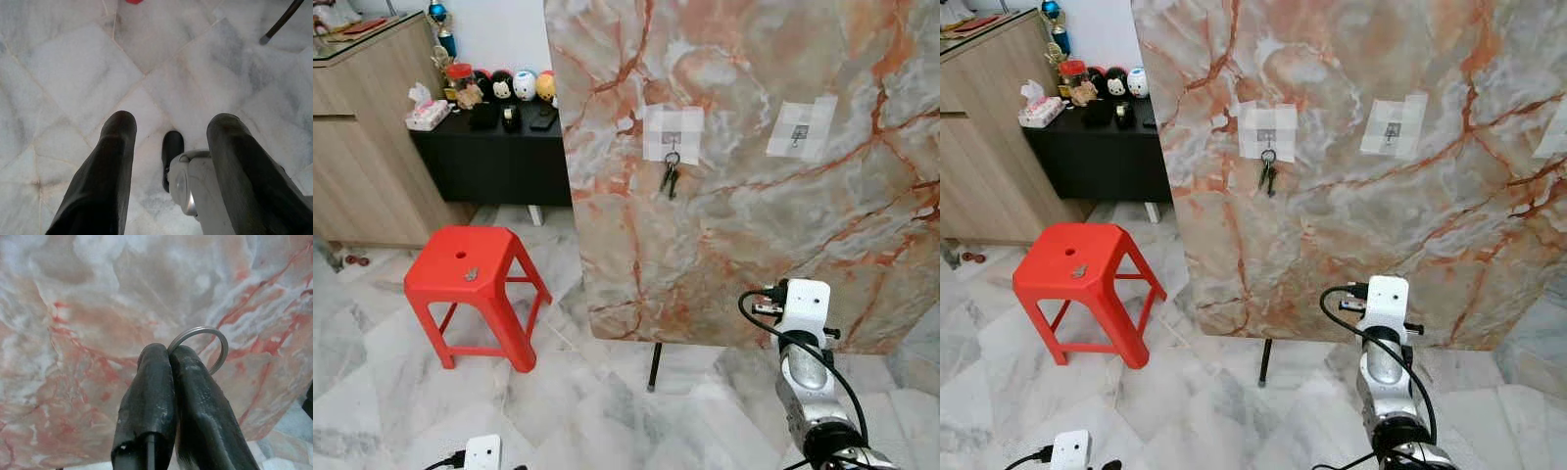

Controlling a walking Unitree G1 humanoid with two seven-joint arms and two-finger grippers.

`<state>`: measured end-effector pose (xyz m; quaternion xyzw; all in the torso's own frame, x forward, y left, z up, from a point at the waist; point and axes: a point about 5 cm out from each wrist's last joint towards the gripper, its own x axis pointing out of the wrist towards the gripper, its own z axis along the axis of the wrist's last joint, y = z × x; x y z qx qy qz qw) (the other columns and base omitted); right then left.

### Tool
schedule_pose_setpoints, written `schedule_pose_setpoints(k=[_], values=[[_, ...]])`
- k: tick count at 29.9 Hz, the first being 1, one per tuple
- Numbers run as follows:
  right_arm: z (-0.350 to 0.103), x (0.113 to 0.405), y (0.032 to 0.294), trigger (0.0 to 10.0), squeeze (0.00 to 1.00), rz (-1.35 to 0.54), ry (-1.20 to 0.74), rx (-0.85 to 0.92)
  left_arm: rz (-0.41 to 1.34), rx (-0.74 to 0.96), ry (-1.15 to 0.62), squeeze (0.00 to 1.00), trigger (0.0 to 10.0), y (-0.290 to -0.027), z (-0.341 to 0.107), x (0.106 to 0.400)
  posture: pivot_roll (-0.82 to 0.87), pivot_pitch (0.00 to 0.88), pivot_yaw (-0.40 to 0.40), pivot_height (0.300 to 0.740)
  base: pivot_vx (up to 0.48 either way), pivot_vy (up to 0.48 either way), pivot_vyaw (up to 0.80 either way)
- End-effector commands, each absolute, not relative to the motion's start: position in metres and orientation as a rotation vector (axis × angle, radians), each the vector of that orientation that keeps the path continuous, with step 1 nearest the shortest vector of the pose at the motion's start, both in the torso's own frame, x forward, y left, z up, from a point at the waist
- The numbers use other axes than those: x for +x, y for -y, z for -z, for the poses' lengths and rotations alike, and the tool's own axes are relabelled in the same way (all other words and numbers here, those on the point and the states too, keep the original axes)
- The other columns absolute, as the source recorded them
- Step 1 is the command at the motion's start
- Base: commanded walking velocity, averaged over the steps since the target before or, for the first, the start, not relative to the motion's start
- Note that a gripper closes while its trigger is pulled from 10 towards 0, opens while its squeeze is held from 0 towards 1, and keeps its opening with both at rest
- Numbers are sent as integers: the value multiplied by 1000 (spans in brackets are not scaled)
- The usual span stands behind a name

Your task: Hang keys on a hook

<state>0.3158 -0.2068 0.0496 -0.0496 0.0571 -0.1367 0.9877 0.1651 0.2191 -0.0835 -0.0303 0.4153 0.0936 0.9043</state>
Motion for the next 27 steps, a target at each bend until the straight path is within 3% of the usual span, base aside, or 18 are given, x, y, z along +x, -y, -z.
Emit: schedule_pose_setpoints(k=[1,27], values=[[-60,323,206,10000,0,274,-76,-94,-201,-63,-856,0,10000,-221,83,166,94,0,4,740,270,0,0],[-63,326,202,10000,0,283,-72,-81,-200,-80,-859,0,10000,-220,83,167,94,0,-1,740,281,0,0]])
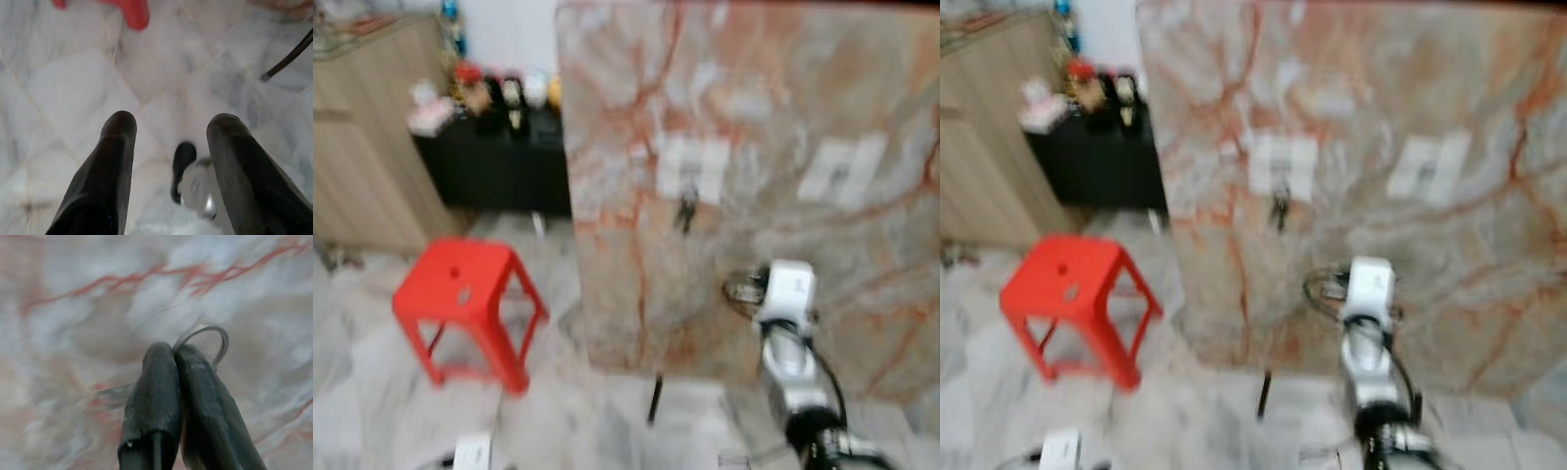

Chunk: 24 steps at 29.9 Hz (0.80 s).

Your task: Hang keys on a hook

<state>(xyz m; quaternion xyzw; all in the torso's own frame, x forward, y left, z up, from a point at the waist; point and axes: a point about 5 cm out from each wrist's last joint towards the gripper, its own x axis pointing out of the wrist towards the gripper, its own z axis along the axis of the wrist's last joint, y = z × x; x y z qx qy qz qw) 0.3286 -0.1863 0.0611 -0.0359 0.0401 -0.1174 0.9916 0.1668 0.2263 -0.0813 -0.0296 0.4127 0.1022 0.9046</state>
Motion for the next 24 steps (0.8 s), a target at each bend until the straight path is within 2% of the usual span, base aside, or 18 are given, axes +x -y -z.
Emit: schedule_pose_setpoints(k=[1,4,10,17,24], values=[[-63,326,202,10000,0,285,-72,-81,-199,-80,-859,0,10000,-220,83,167,94,0,-1,740,274,0,0],[-64,325,206,10000,0,310,-64,-90,-198,-84,-858,0,10000,-220,83,167,94,0,-1,740,270,0,0],[-66,325,208,10000,0,333,-51,-94,-200,-84,-858,0,10000,-220,83,167,92,0,-1,740,0,0,0],[-76,323,221,10000,0,446,14,-137,-196,-84,-858,0,10000,-220,83,167,93,0,1,740,0,0,0],[-97,323,233,10000,0,544,138,-267,-194,-83,-861,0,10000,-221,83,167,91,0,1,740,0,0,0]])
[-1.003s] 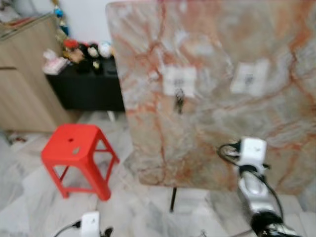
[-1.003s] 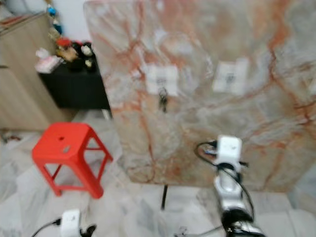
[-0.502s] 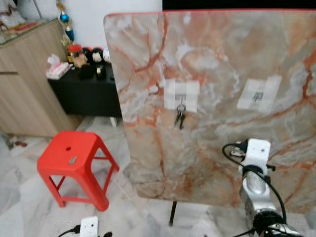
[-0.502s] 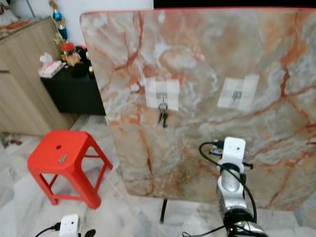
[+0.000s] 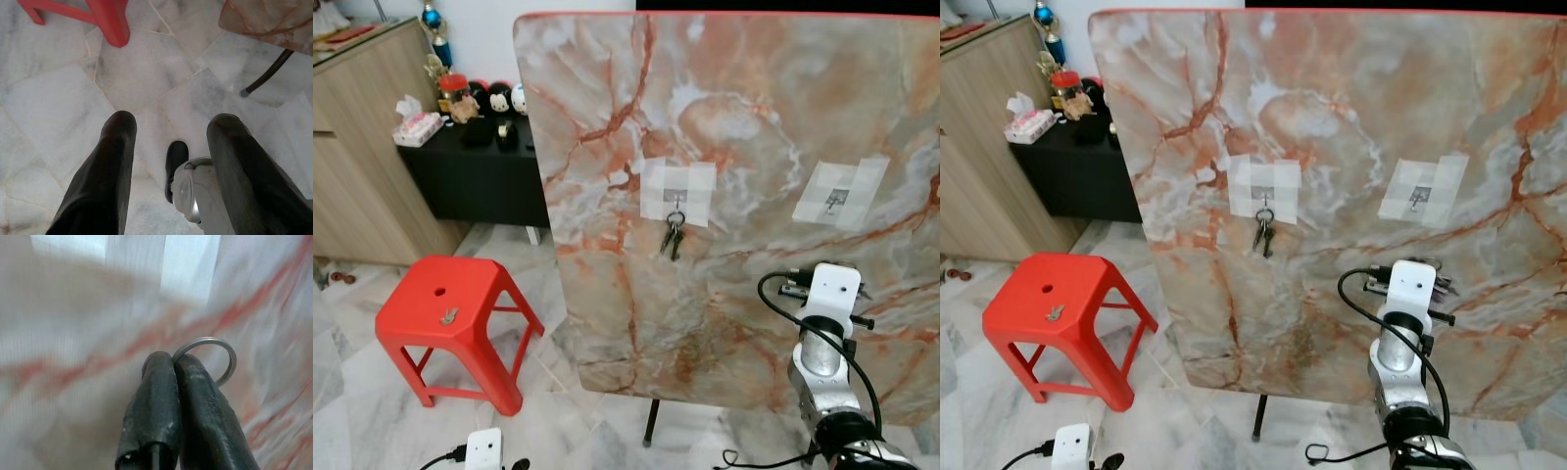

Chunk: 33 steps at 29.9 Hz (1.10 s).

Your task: Hang keys on a hook

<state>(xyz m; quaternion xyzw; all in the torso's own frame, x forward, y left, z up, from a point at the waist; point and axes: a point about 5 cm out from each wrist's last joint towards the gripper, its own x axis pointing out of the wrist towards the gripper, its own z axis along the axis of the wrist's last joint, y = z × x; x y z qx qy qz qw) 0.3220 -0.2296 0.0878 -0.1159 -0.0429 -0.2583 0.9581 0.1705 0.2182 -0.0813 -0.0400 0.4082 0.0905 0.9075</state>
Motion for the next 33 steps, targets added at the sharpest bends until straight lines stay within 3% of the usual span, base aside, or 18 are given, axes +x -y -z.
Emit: schedule_pose_setpoints(k=[1,3,8,33], values=[[-100,323,232,10000,0,542,153,-303,-194,-82,-861,0,10000,-221,83,167,91,0,1,740,0,0,0],[-108,323,224,10000,0,518,210,-479,-192,-81,-861,0,10000,-221,83,167,91,0,1,740,0,0,0],[-115,322,220,10000,0,520,260,-624,-192,-81,-862,0,10000,-221,83,166,88,0,2,740,0,0,0],[-113,325,217,10000,0,391,173,-651,-196,-87,-859,0,10000,-220,83,167,88,0,-3,740,0,0,0]])
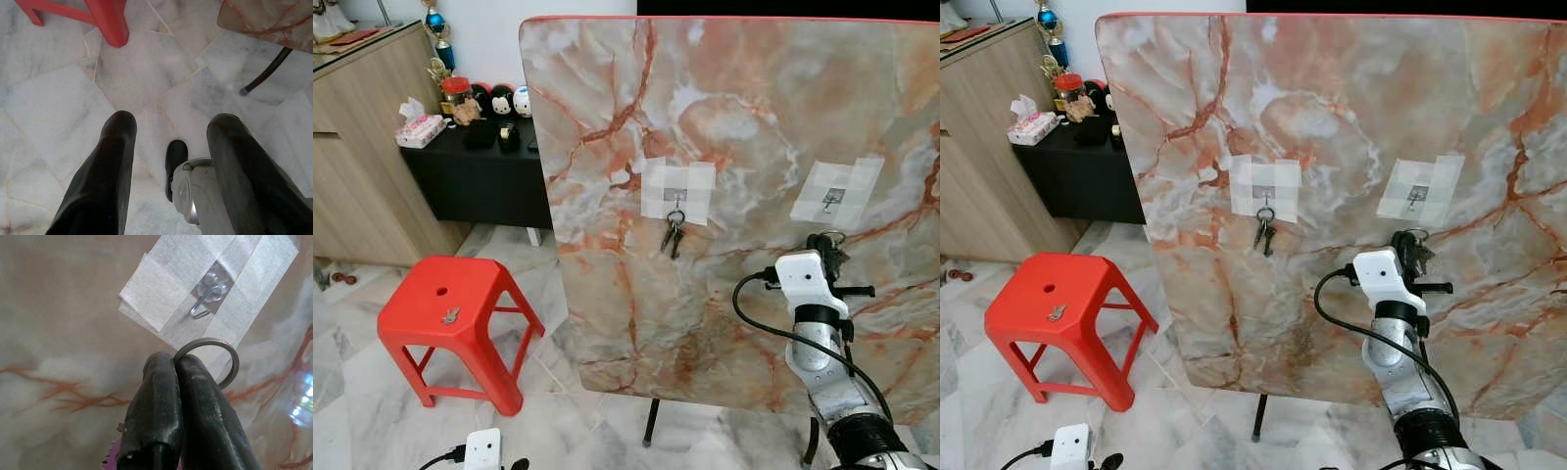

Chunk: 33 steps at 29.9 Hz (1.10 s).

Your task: Hang keys on a hook

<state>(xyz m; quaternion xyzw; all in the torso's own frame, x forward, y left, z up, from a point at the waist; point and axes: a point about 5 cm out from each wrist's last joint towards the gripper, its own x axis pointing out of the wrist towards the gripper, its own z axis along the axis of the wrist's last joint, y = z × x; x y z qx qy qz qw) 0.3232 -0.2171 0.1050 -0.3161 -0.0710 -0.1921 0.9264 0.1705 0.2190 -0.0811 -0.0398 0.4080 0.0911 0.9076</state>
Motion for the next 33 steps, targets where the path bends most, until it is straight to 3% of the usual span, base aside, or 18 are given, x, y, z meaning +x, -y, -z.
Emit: schedule_pose_setpoints(k=[1,33], values=[[-114,325,217,10000,0,390,174,-651,-196,-88,-859,0,10000,-220,83,167,89,0,-3,740,0,0,0],[-133,337,210,10000,0,254,193,-607,-200,-93,-860,0,10000,-221,83,166,91,0,-2,740,0,0,0]])
